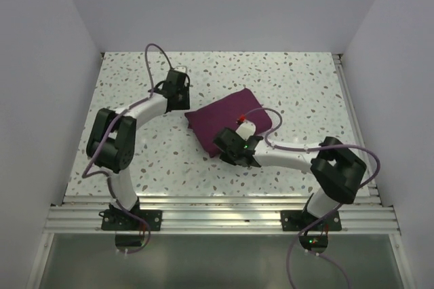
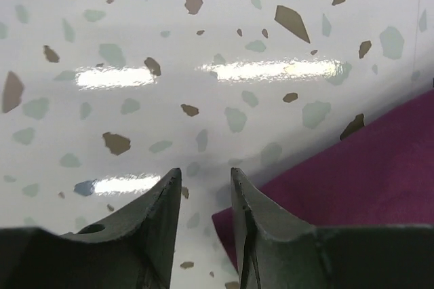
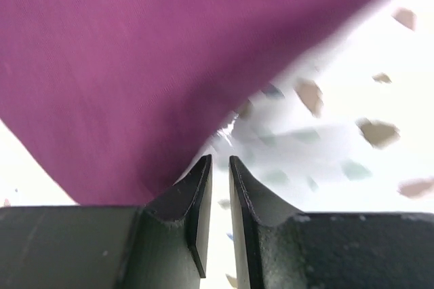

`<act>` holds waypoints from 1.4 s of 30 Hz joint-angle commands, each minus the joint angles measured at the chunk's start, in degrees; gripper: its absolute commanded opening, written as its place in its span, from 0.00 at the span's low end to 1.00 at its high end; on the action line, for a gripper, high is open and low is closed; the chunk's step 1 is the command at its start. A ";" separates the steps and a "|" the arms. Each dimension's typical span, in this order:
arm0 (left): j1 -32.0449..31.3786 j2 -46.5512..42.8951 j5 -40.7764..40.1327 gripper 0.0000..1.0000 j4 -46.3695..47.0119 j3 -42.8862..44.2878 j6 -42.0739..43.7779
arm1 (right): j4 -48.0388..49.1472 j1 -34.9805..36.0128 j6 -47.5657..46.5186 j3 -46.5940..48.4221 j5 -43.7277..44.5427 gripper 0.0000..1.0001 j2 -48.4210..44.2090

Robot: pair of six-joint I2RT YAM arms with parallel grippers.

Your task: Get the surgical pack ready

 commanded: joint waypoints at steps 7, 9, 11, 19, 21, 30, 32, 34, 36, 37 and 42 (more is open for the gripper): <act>0.05 -21.88 -1.04 0.46 1.71 -18.65 -6.20 | -1.95 -1.95 -4.13 -11.65 3.48 0.21 -17.05; 0.14 -24.80 -0.52 0.46 3.02 -22.36 -7.43 | -2.12 -2.92 -5.88 -13.15 4.09 0.21 -19.77; -0.03 -28.40 2.46 0.46 4.60 -27.20 -9.01 | -1.25 -5.28 -8.51 -13.86 3.40 0.21 -20.66; -4.15 -34.30 6.60 0.43 11.19 -38.72 -15.43 | 2.88 -11.18 -20.81 -10.88 -2.41 0.21 -17.24; -5.39 -32.21 6.95 0.43 12.52 -38.99 -16.31 | 2.80 -11.27 -22.14 -9.30 -1.71 0.20 -15.75; -5.66 -22.71 8.27 0.40 18.50 -34.17 -15.97 | 4.82 -13.29 -25.31 -4.30 -3.11 0.19 -8.38; -5.31 -18.85 7.92 0.40 18.32 -30.74 -14.57 | 5.35 -13.47 -26.27 -2.71 -3.11 0.18 -6.52; -4.17 -14.99 8.09 0.39 17.79 -27.06 -13.94 | 5.78 -13.73 -26.89 -0.25 -3.20 0.18 -3.46; -3.64 -12.87 8.01 0.38 17.97 -25.20 -13.06 | 6.22 -14.08 -27.77 2.12 -3.29 0.18 -1.51; -3.29 -10.94 7.66 0.38 18.14 -23.54 -12.89 | 6.40 -14.43 -28.12 2.74 -3.29 0.18 0.06; -2.50 -2.77 7.83 0.38 17.01 -15.03 -12.27 | 9.74 -16.19 -30.14 6.95 -4.25 0.18 4.02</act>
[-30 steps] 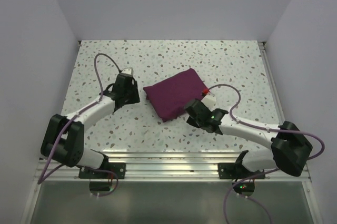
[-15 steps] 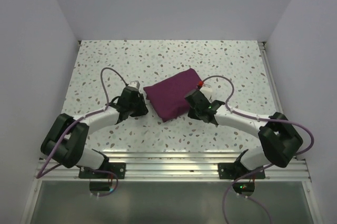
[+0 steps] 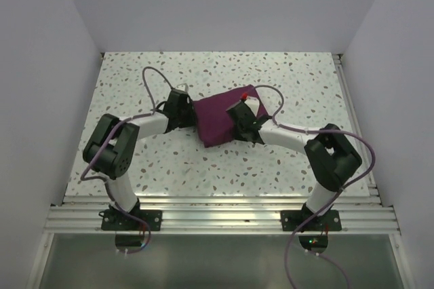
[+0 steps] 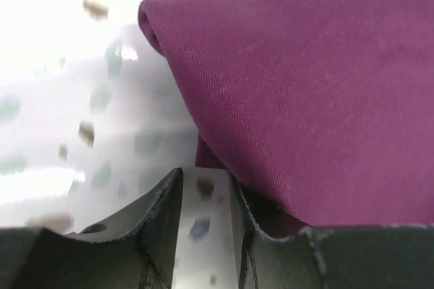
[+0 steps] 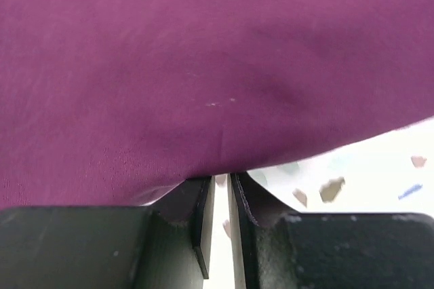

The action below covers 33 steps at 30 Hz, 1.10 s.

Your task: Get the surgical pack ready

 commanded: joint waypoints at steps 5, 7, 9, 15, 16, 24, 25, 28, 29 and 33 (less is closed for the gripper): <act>0.94 10.54 -1.83 0.37 -3.64 15.07 2.55 | 5.99 -2.89 -4.86 9.70 -2.76 0.18 6.74; 0.94 11.51 -3.15 0.37 -4.79 18.24 2.99 | 6.69 -2.80 -7.14 10.15 -3.81 0.18 6.66; 1.03 10.82 -4.90 0.37 -6.55 19.47 3.95 | 8.44 -2.89 -8.29 7.87 -5.04 0.19 4.12; 1.20 2.13 -7.73 0.39 -8.75 11.77 5.36 | 11.26 -2.98 -13.04 -1.36 -4.87 0.25 -7.37; 1.20 0.72 -7.46 0.39 -9.01 10.26 4.93 | 11.26 -2.98 -14.09 -2.59 -4.52 0.27 -9.32; 1.20 -27.13 -6.93 0.56 -2.87 -13.38 5.71 | 12.22 -2.98 -23.21 -17.61 -2.14 0.62 -33.30; 1.20 -30.12 -7.11 0.59 -2.69 -15.13 6.41 | 12.31 -2.98 -24.02 -19.02 -1.36 0.78 -39.07; 1.11 -40.14 -6.41 0.69 -1.82 -20.50 6.77 | 12.40 -2.89 -25.34 -24.30 -0.04 0.99 -45.79; 1.11 -42.34 -6.23 0.78 -1.64 -22.43 6.77 | 12.40 -2.98 -25.61 -26.40 0.58 0.99 -48.68; 1.11 -51.32 -6.49 1.00 -1.37 -25.96 6.94 | 11.88 -2.98 -26.57 -30.63 2.17 0.99 -54.68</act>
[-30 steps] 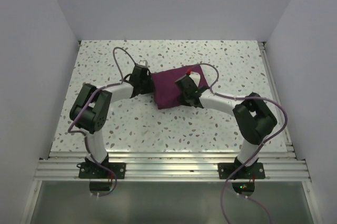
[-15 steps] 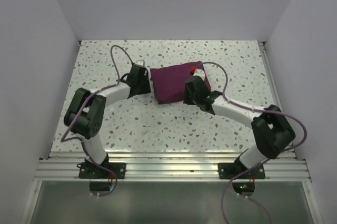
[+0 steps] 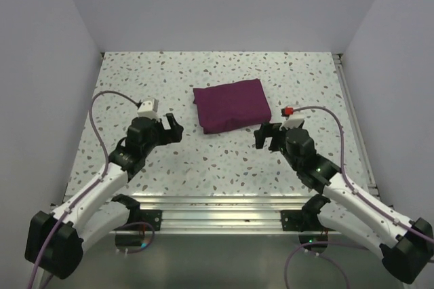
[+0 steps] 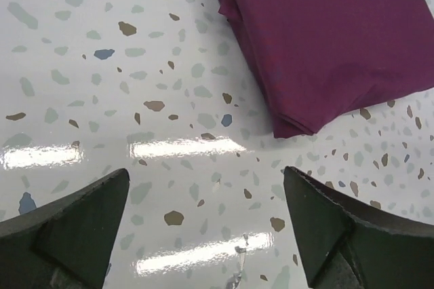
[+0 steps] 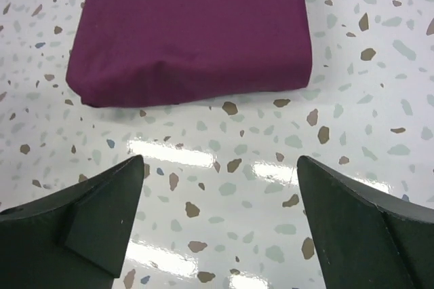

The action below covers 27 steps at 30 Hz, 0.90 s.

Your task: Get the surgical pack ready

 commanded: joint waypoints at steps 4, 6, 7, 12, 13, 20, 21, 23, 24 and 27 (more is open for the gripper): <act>0.06 -8.50 -0.81 1.00 3.02 -5.75 1.70 | 0.40 0.04 -4.88 -8.15 -1.54 0.99 -10.65; 0.06 -12.19 0.32 1.00 3.02 -7.69 2.40 | 0.66 -0.05 -4.27 -10.45 -2.69 0.98 -16.36; 0.06 -13.60 1.37 1.00 5.89 -10.31 3.80 | 0.14 -0.05 -3.83 -12.46 -1.74 0.99 -18.03; 0.06 -24.32 11.54 1.00 12.31 -18.67 5.83 | 1.55 -0.05 -2.94 -17.58 -2.42 0.98 -27.44; 0.06 -25.29 12.62 1.00 13.30 -19.81 5.83 | 1.46 -0.05 -3.04 -17.67 -2.43 0.99 -27.98; 0.06 -26.10 13.78 1.00 15.59 -22.90 5.04 | 2.07 -0.05 -1.98 -17.14 -1.11 0.99 -24.22; 0.06 -25.66 13.60 1.00 15.68 -22.81 5.04 | 2.25 -0.05 -2.07 -17.14 -1.29 0.98 -23.77; 0.06 -24.78 12.81 1.00 15.59 -22.55 4.78 | 2.69 -0.05 -2.07 -16.88 -1.37 0.99 -22.98; 0.06 -24.51 12.55 1.00 15.33 -22.38 4.78 | 2.86 -0.05 -2.24 -16.88 -1.55 0.99 -22.71; 0.06 -24.86 12.20 1.00 15.06 -22.46 4.43 | 3.12 -0.05 -2.33 -17.05 -1.90 0.99 -22.88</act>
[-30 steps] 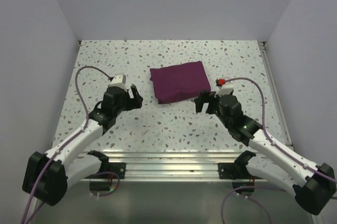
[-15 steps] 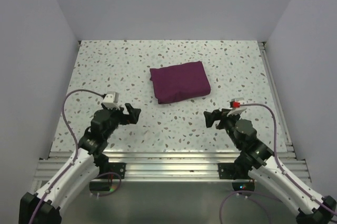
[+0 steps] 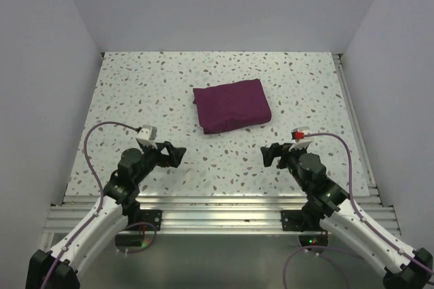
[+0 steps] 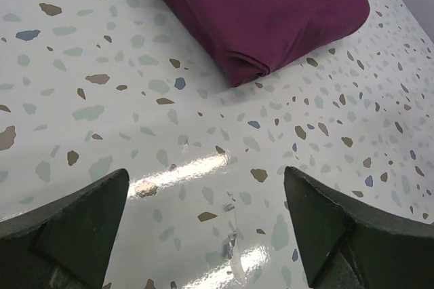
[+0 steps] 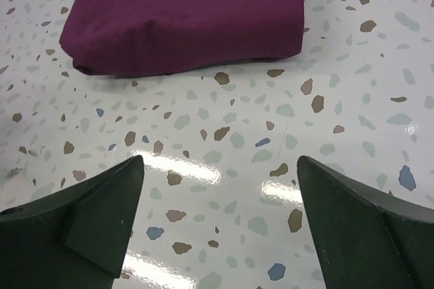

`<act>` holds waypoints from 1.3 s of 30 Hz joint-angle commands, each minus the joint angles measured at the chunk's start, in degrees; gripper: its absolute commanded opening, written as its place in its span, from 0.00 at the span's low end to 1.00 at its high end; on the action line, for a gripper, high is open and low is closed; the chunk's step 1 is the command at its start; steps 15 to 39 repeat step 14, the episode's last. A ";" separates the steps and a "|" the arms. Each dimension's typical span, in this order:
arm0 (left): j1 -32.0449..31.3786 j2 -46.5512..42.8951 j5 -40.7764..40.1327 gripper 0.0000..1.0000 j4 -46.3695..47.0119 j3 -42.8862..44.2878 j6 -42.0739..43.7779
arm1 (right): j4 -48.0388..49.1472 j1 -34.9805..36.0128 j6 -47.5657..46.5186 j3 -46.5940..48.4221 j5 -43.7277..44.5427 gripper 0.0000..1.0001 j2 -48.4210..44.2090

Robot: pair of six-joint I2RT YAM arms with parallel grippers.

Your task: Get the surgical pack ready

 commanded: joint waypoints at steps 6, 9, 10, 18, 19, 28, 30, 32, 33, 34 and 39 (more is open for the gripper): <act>0.06 -1.18 0.00 1.00 3.52 0.07 0.25 | 3.06 -0.03 -0.37 0.72 -0.31 0.99 -0.72; 0.06 -0.82 -0.18 1.00 3.43 0.16 0.17 | 3.06 -0.03 -0.37 0.63 -0.66 0.99 -0.81; 0.06 -0.74 -0.27 1.00 3.43 0.16 0.17 | 2.97 -0.03 -0.28 0.63 -1.36 0.98 -0.81; 0.06 -0.74 -0.35 1.00 3.43 0.16 0.17 | 3.06 -0.03 -0.37 0.81 -1.36 0.99 -0.55; 0.06 -0.74 -0.35 1.00 3.43 0.16 0.17 | 3.06 -0.03 -0.37 0.81 -1.36 0.99 -0.55; 0.06 -0.74 -0.35 1.00 3.43 0.16 0.17 | 3.06 -0.03 -0.37 0.81 -1.36 0.99 -0.55; 0.06 -0.74 -0.35 1.00 3.43 0.16 0.17 | 3.06 -0.03 -0.37 0.81 -1.36 0.99 -0.55; 0.06 -0.74 -0.35 1.00 3.43 0.16 0.17 | 3.06 -0.03 -0.37 0.81 -1.36 0.99 -0.55; 0.06 -0.74 -0.35 1.00 3.43 0.16 0.17 | 3.06 -0.03 -0.37 0.81 -1.36 0.99 -0.55; 0.06 -0.74 -0.35 1.00 3.43 0.16 0.17 | 3.06 -0.03 -0.37 0.81 -1.36 0.99 -0.55; 0.06 -0.74 -0.35 1.00 3.43 0.16 0.17 | 3.06 -0.03 -0.37 0.81 -1.36 0.99 -0.55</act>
